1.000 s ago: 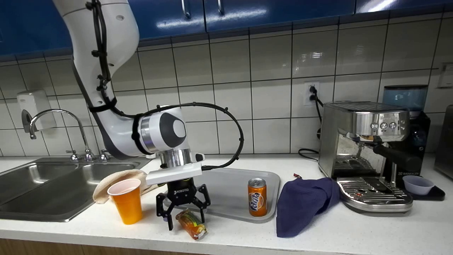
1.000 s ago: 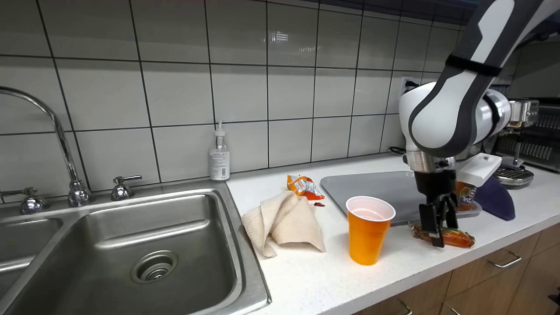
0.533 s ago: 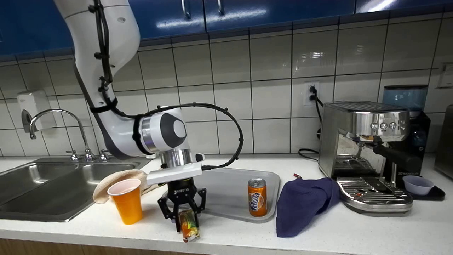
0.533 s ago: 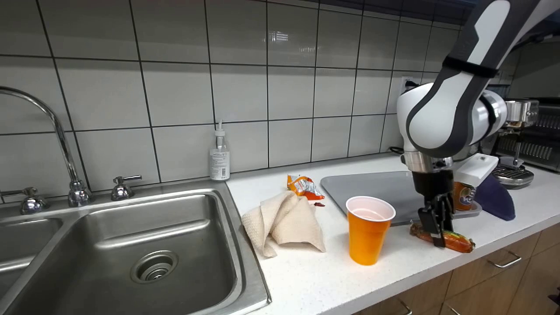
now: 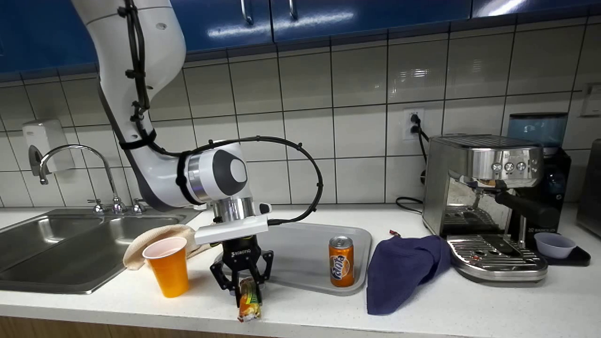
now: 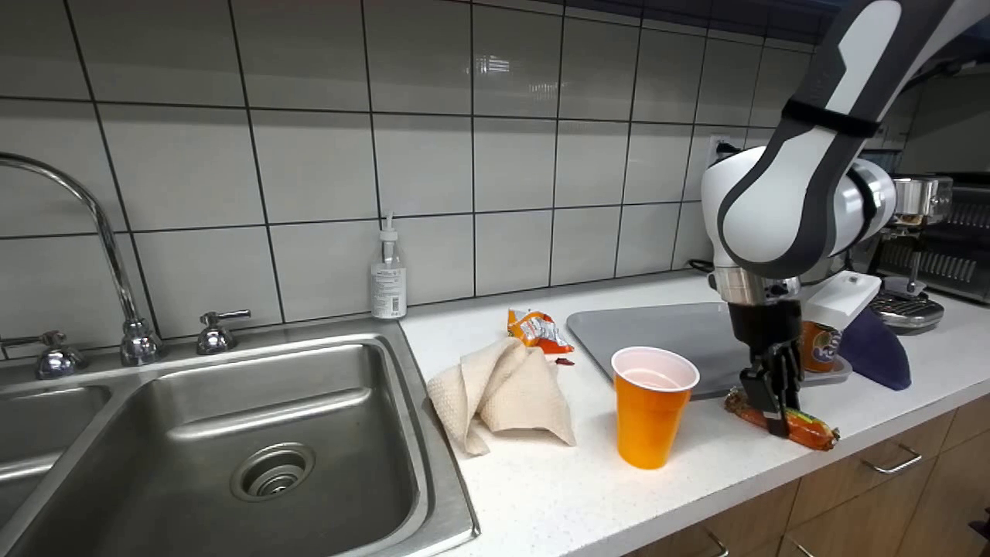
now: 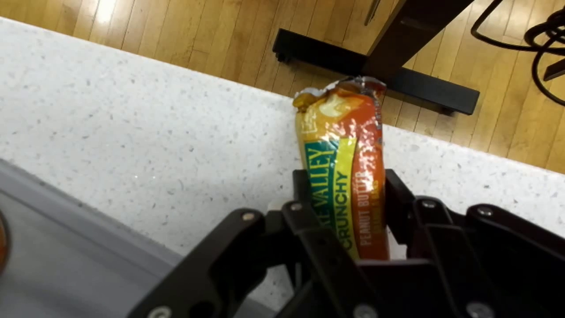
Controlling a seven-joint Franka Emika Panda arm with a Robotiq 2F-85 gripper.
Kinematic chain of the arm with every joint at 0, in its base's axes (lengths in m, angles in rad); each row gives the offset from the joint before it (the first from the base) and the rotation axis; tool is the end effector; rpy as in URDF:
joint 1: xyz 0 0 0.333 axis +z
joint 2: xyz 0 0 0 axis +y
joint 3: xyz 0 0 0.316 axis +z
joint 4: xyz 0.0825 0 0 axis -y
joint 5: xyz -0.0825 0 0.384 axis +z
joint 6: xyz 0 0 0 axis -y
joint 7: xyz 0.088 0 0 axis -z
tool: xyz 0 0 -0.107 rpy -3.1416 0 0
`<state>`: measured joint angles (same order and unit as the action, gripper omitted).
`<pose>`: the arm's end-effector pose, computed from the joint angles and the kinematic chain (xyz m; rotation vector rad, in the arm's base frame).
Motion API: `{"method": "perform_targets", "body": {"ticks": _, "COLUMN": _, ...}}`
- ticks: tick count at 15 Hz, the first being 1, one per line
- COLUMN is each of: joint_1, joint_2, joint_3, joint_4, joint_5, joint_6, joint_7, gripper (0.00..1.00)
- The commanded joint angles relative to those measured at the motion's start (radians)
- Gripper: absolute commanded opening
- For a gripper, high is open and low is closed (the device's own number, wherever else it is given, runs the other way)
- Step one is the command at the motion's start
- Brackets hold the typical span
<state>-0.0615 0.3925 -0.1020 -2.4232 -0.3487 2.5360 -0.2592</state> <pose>0.4468 -0.0743 0.1295 2.9085 0.6102 -0.4716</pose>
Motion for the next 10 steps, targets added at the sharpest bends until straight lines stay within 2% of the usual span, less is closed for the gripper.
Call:
{"method": "perform_targets", "body": {"ticks": 1, "joint_1": -0.008, "joint_2": -0.038, "joint_3": 0.012, "joint_4": -0.011, "joint_5": 0.007, "joint_6": -0.034, "joint_7": -0.021, "gripper": 0.18}}
{"method": "perform_targets", "body": {"ticks": 10, "joint_1": 0.006, "joint_2": -0.113, "joint_3": 0.007, "joint_4": -0.074, "joint_5": -0.007, "joint_6": -0.018, "joint_7": 0.008, "gripper": 0.18}}
